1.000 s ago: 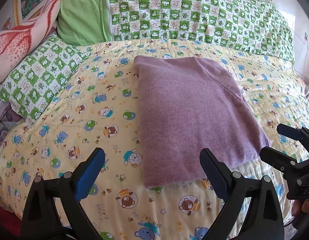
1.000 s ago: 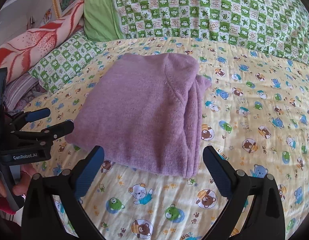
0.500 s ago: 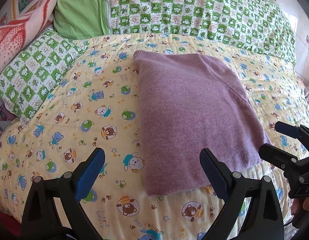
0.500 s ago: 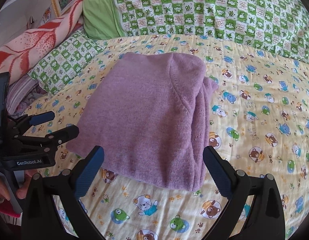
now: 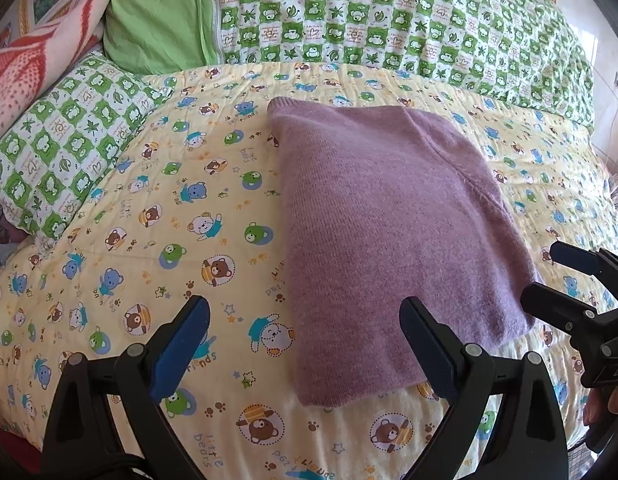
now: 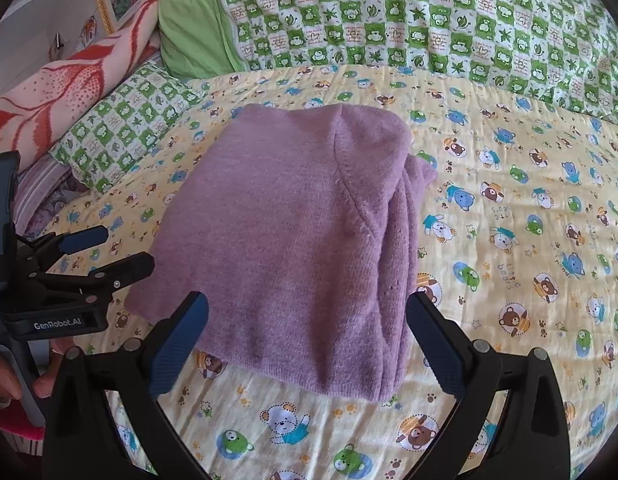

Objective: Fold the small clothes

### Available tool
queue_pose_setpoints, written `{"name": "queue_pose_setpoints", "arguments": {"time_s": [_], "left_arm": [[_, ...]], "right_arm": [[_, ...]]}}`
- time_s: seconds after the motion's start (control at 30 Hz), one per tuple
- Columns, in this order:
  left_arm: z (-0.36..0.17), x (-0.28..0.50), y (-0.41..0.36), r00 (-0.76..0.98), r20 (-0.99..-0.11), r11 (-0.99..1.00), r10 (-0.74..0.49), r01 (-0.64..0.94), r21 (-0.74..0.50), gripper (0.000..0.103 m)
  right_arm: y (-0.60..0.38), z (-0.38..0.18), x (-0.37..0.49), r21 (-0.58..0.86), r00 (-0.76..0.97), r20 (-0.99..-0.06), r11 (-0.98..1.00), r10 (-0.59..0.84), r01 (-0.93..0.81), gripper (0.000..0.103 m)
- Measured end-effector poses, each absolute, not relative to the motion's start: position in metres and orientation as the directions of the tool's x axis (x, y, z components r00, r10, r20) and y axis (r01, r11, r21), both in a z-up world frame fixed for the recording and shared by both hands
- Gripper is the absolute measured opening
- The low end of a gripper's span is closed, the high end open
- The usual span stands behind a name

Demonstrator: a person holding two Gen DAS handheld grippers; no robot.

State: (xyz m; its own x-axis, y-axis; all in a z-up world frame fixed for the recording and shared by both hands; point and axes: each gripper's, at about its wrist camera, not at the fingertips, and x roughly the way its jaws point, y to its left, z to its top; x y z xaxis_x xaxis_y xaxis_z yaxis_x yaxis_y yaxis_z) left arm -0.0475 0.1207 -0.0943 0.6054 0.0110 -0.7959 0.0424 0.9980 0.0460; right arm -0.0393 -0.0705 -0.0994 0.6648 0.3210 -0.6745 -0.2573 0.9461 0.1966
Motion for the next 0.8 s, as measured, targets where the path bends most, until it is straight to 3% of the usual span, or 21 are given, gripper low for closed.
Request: {"name": "queue_pose_setpoints", "arguments": {"time_s": [0.8], "left_arm": [[-0.0938, -0.0487, 0.1123, 0.598, -0.802, 0.997, 0.008, 0.053, 0.049, 0.096]], "right_arm": [[-0.075, -0.0978, -0.0377, 0.218, 0.663, -0.67, 0.942, 0.333, -0.254, 0.099]]}}
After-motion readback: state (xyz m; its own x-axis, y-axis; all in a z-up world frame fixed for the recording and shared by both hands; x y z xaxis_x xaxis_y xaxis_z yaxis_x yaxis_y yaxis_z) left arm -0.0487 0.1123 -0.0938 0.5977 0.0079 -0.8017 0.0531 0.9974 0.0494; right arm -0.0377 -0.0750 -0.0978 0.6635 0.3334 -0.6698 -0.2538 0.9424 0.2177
